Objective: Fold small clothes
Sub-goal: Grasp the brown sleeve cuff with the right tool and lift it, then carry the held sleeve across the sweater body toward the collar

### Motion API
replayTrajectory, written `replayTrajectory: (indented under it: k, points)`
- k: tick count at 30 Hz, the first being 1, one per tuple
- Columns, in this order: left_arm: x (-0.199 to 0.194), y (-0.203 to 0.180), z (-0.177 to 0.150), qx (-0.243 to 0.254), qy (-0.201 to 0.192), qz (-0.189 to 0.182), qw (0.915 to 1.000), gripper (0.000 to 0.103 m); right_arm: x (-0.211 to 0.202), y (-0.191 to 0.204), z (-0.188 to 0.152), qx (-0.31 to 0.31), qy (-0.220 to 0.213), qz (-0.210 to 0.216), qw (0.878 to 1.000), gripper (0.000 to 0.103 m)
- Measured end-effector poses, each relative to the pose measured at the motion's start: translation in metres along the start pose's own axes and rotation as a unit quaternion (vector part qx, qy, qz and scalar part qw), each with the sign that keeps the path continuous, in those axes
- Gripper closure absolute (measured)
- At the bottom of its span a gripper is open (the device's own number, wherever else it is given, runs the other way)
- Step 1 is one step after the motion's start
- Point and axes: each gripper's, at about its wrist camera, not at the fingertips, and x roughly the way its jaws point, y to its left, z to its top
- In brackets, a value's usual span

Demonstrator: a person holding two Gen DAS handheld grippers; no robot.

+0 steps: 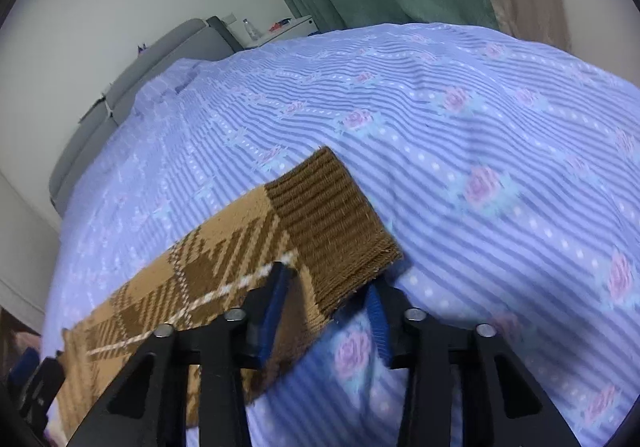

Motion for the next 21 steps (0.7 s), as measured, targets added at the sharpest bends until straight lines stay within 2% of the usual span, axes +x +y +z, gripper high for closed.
replayTrajectory:
  k: [2,3,6,10,15,21]
  points:
    - [-0.004,0.017,-0.002,-0.013,0.001,0.008,0.9999,0.000,0.001,0.006,0.003,-0.008,0.000,-0.007,1.000,0.086]
    - [-0.008,0.027,-0.003,-0.020,0.000,0.014,0.9997,0.000,-0.001,0.009,0.004,-0.013,-0.001,-0.008,1.000,0.090]
    - [-0.021,0.057,-0.009,-0.047,-0.003,0.029,0.9985,0.000,-0.021,0.024,0.008,-0.029,-0.022,-0.024,0.999,0.091]
    - [-0.049,0.109,-0.021,-0.091,-0.013,0.049,0.9946,0.000,-0.068,0.064,0.019,-0.077,-0.065,-0.024,0.995,0.092]
    - [-0.087,0.169,-0.035,-0.134,-0.013,0.081,0.9875,0.000,-0.125,0.140,0.016,-0.160,-0.094,0.017,0.982,0.092]
    - [-0.132,0.228,-0.063,-0.180,-0.021,0.091,0.9792,0.000,-0.175,0.244,-0.008,-0.253,-0.101,0.083,0.958,0.092]
